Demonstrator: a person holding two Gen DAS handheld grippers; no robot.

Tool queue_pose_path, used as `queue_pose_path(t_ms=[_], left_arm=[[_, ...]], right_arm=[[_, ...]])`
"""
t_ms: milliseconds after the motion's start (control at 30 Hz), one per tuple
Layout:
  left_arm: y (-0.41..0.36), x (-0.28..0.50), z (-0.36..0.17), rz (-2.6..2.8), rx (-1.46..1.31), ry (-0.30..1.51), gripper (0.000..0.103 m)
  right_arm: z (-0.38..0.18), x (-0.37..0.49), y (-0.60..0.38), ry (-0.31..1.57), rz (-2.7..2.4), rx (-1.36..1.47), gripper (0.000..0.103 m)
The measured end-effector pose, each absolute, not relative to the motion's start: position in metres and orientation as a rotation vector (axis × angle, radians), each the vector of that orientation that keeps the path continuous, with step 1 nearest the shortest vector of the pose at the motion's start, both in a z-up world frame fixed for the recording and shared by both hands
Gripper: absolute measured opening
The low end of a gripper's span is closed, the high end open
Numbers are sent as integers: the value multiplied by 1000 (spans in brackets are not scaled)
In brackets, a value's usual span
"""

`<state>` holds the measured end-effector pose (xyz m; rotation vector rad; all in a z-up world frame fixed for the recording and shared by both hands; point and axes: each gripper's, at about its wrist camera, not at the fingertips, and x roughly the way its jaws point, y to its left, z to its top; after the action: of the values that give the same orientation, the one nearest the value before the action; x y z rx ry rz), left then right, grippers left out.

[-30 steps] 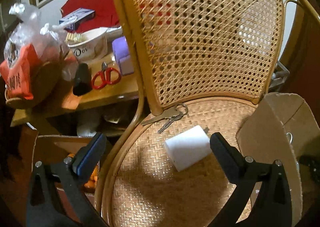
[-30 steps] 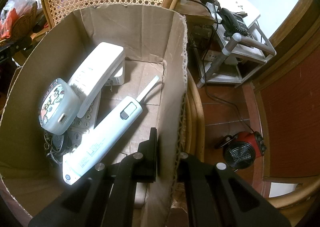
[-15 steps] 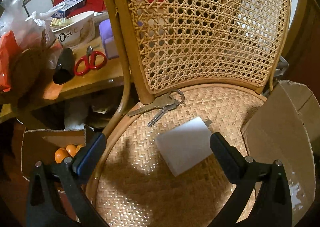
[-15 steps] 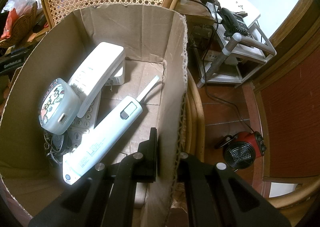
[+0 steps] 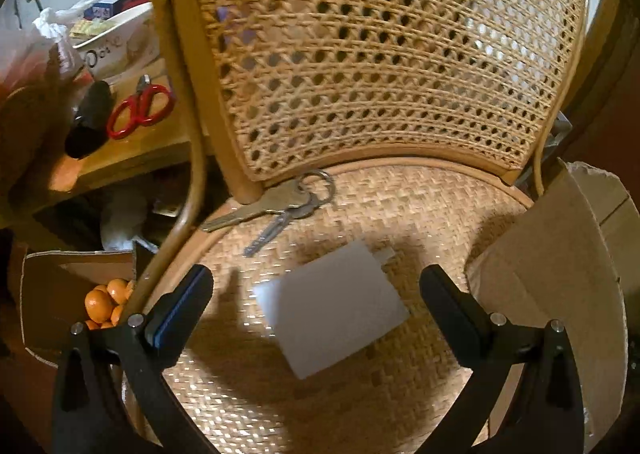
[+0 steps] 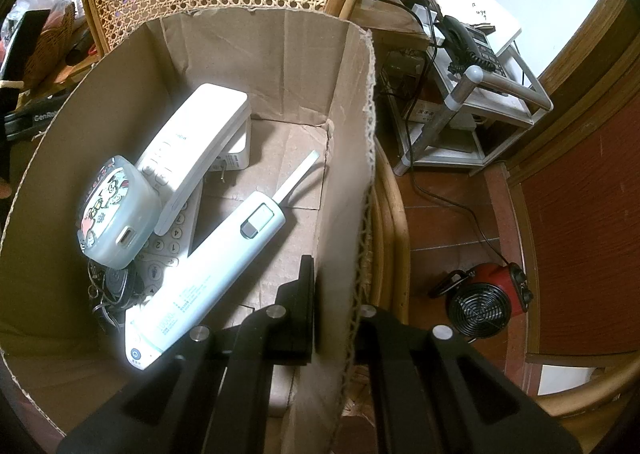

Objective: Organize rigid objects
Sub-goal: 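Move the left tool back over the white square charger, then grasp the white square charger with the left tool and lift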

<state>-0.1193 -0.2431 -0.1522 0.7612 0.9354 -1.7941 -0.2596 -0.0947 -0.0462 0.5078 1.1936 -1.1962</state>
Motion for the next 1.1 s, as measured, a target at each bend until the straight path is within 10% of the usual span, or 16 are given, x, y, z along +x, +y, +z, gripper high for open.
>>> queue_pose_path(t_ms=[200,1100], left_arm=[[-242,-124,-157,-1766,781,997,75],[-204,-96,-128,-1834,784,863,63]], right_arm=[[-46,-259,-95,1193,-1198,509,7],[-50,-255,-94,1196,-1199,507,7]])
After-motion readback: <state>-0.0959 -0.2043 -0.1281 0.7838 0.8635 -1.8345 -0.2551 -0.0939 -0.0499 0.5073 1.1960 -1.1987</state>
